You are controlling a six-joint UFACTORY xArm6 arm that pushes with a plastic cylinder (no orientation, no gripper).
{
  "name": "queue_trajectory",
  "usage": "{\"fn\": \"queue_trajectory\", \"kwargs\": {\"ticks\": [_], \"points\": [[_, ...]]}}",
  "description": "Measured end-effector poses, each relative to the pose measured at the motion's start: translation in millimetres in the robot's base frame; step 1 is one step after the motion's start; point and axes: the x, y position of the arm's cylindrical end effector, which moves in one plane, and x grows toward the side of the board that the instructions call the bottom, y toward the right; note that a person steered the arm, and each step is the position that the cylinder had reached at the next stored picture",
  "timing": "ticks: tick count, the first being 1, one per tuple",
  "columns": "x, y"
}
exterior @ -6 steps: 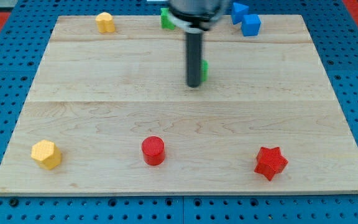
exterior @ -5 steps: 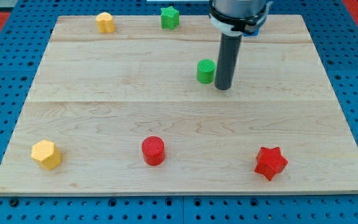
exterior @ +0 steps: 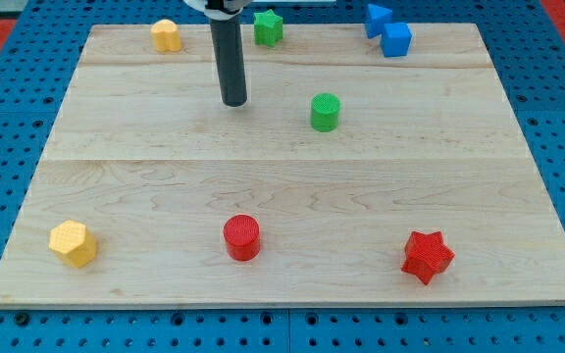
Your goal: Push the green circle vertically towards red star
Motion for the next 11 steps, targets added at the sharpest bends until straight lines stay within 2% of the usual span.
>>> {"fn": "queue_trajectory", "kwargs": {"ticks": [1, 2, 3, 4, 8, 10, 11], "points": [[15.7, 58.2], [44.4, 93.1], [46.2, 115.1], [45.1, 104.5], [44.7, -1.4], [35.6, 158.2], [31.0, 161.4]]}}
